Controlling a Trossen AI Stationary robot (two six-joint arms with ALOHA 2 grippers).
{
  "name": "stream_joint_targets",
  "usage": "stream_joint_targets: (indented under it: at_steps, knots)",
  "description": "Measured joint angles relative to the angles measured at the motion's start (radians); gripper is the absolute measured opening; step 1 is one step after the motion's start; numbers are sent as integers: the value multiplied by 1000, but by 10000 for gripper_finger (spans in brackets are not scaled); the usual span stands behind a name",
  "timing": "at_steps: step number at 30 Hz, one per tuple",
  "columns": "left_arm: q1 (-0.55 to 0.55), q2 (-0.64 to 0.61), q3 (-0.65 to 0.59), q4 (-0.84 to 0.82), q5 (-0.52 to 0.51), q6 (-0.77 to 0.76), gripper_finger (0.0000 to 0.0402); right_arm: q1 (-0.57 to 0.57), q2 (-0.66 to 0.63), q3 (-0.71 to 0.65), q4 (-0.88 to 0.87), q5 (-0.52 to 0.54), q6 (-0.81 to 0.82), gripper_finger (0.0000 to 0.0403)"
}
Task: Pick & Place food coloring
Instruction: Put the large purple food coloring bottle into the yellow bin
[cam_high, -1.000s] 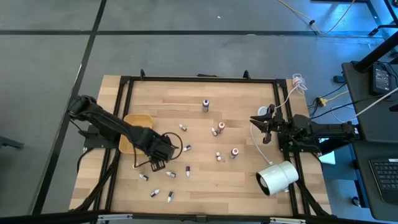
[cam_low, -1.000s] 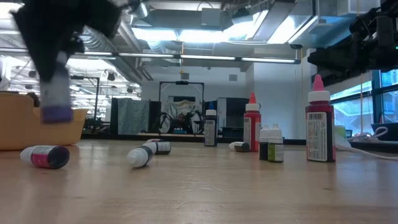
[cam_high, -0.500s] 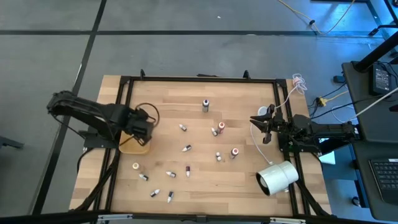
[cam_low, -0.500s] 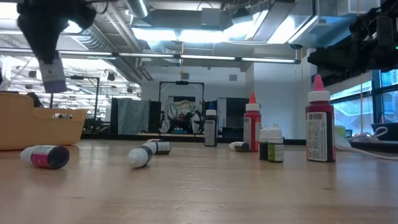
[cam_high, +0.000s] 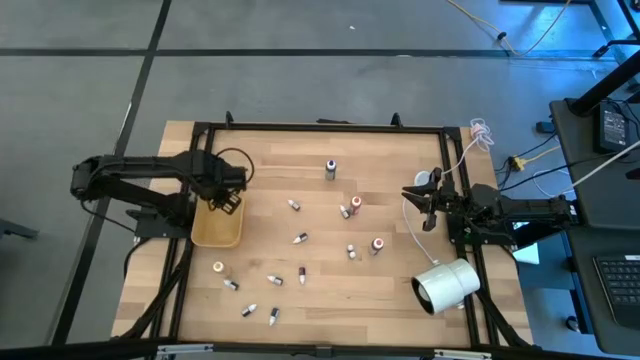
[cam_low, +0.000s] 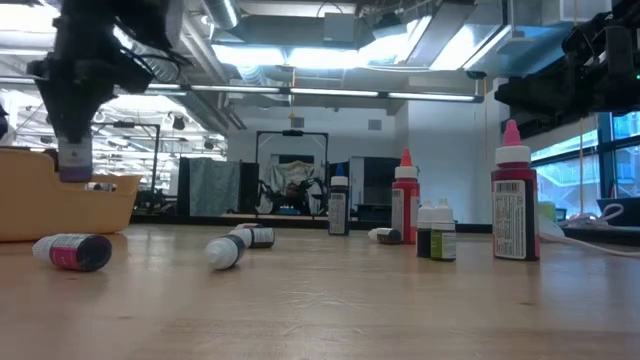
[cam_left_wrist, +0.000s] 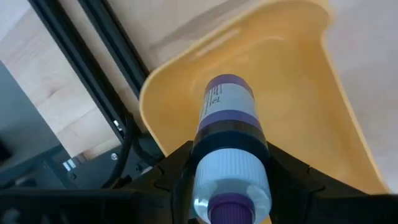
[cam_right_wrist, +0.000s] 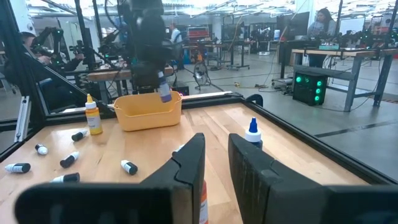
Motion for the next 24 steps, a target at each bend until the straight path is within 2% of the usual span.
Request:
stream_joint_targets:
  at_steps: [10,18,24]
  knots:
    - [131,107,0,3,24,81,149,0,0,0,0,0,0,75]
    - [169,209,0,22,23,90,150,0,0,0,0,0,0,75]
    - [181,241,0,29,25,77,156,0,0,0,0,0,0,75]
